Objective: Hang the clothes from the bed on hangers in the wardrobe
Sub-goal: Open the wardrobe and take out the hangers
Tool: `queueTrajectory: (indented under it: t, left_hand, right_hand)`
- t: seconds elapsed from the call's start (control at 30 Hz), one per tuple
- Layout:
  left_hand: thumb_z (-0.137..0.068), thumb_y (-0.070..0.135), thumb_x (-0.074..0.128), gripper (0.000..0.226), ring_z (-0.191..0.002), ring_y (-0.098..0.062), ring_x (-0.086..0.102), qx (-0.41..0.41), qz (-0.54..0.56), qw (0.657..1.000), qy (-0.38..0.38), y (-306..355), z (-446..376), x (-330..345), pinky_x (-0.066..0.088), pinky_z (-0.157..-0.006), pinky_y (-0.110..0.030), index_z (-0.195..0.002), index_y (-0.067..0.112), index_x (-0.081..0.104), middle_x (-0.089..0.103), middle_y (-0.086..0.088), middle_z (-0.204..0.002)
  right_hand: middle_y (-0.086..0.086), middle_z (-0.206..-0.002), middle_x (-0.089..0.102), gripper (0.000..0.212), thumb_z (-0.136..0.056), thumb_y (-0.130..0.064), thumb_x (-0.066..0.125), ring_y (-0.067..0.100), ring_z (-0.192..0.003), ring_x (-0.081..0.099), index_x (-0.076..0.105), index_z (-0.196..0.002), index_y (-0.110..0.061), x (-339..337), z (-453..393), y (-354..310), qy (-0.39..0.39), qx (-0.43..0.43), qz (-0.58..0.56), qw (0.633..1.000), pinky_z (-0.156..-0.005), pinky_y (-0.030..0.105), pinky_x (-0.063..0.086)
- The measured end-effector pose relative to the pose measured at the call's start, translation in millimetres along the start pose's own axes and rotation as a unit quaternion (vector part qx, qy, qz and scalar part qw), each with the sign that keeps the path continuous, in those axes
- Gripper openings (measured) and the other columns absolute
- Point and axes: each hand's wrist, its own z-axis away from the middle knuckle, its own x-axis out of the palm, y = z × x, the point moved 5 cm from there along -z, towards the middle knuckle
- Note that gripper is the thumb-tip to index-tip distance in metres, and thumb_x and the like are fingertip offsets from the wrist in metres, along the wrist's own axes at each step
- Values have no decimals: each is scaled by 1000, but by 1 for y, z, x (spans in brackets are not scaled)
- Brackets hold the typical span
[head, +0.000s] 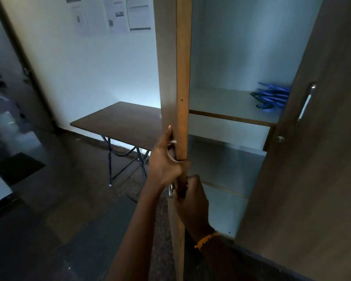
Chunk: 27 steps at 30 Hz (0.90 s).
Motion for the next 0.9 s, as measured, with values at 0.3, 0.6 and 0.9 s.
queueTrajectory:
  t: [0.3, 0.6, 0.9]
  left_hand:
    - [-69, 4, 68, 52, -96, -21, 64, -45, 87, 995, -36, -68, 5, -162, 56, -80, -32, -113, 26, 51, 64, -7, -101]
    - [-81, 18, 65, 26, -101, -15, 65, -35, 10, 991, 131, -135, 26, -261, 53, -88, -38, -107, 15, 66, 69, -2, -103]
    - [-86, 10, 65, 4, -65, -2, 61, -120, -94, 967, 203, -171, 57, -269, 49, -61, -11, -82, 8, 67, 68, -3, -78]
  right_hand:
    - [6, -110, 50, 61, -72, -24, 71, 25, -91, 61, 25, -112, -24, 149, 20, -103, -58, -18, -22, 998, -61, 35, 54]
    - [14, -106, 46, 57, -70, -31, 69, 33, -83, 60, 40, -111, -4, 260, -2, -167, -73, -22, 64, 995, -52, 39, 54]
    - [7, -114, 43, 55, -77, -38, 72, 22, -76, 55, 42, -112, -6, 270, -11, -153, -166, -84, -25, 982, -57, 35, 49]
